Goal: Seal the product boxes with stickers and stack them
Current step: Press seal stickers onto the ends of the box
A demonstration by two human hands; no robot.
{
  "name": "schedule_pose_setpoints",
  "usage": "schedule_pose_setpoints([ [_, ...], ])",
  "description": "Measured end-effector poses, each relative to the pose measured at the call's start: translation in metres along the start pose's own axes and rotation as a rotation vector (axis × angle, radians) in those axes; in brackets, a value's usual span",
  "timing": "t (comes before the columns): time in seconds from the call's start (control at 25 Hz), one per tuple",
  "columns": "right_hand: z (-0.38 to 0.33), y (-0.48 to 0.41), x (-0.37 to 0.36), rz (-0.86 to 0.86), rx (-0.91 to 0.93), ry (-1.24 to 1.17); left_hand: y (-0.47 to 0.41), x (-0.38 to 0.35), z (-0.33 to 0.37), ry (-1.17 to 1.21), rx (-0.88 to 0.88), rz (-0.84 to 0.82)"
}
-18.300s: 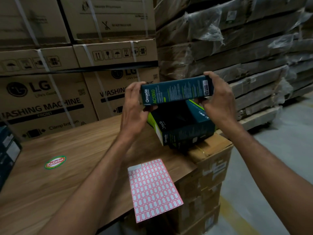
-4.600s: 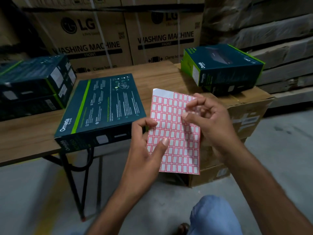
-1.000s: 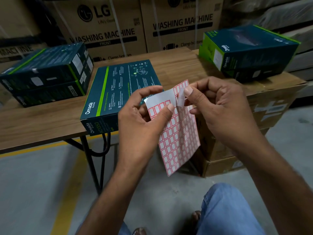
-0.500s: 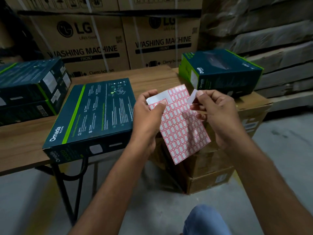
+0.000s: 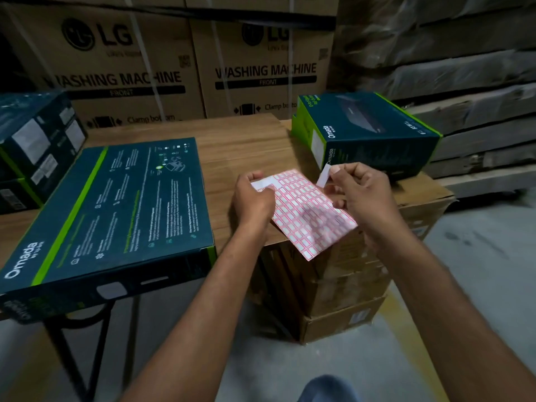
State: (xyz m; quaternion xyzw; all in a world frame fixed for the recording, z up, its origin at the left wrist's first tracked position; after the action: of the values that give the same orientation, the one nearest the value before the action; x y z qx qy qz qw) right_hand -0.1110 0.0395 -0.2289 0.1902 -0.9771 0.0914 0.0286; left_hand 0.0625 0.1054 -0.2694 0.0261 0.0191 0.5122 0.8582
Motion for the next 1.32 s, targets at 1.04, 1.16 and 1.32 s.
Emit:
schedule_pose_setpoints([
  [1.04,0.001,-0.013,-0.034,-0.122,-0.172,-0.214,0.053,0.025,0.028,-0.474,-1.046,0.046],
  [1.16,0.001,-0.011,-0.034,-0.128,-0.177,-0.230,0.056,0.026,0.029,-0.492,-1.090,0.044],
  [1.32,0.002,-0.012,-0.034,-0.122,-0.185,-0.246,0.059,0.026,0.028,-0.500,-1.152,0.030],
])
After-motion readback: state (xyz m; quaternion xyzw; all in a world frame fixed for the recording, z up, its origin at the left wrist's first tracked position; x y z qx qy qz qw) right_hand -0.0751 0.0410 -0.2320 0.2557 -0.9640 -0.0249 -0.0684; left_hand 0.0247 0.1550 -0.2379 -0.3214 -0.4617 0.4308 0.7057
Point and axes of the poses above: each hand's wrist, its own y-axis away from the middle knuckle, its own x-axis out of the back of the hand, z = x × y, the point moved 3 cm from there along -y, towards the middle knuckle, and after that the axes turned 1 degree about z, right-handed, at the moved point
